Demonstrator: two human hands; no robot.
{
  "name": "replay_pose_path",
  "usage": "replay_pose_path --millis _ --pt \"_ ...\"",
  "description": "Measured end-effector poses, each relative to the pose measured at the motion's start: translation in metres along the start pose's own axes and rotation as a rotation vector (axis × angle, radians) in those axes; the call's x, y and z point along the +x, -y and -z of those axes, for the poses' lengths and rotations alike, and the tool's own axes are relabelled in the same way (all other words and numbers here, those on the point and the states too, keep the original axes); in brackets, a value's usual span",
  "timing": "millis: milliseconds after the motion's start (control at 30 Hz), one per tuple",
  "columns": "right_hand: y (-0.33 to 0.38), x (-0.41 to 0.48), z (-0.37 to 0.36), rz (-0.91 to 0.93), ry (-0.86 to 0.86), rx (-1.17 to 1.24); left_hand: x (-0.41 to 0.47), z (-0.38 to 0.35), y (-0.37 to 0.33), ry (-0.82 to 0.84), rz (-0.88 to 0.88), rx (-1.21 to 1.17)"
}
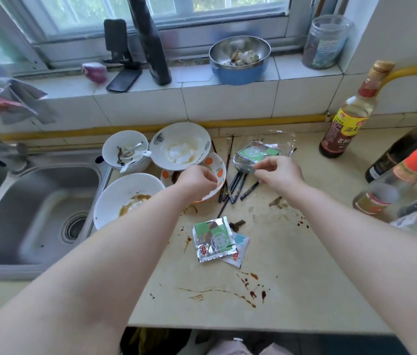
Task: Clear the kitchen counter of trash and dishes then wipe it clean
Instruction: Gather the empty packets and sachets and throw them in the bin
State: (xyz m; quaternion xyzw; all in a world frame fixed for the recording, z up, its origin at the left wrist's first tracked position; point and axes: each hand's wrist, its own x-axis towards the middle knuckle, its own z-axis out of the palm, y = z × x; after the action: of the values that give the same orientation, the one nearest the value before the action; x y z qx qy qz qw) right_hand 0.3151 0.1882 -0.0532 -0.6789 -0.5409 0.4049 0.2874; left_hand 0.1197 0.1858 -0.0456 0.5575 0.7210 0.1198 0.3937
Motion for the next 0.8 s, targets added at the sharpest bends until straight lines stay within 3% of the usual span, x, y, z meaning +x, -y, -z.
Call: replay_pose_path --millis 367,800 --pt "-0.013 -0.035 -0.031 -0.079 0.147 -0.088 -0.012 -0.012 0.035 0.131 -0.058 0.387" --pt "-0.038 -0.068 -0.054 -0.201 0.039 -0.174 -0.018 -0.021 0.071 0.146 -0.14 0.484"
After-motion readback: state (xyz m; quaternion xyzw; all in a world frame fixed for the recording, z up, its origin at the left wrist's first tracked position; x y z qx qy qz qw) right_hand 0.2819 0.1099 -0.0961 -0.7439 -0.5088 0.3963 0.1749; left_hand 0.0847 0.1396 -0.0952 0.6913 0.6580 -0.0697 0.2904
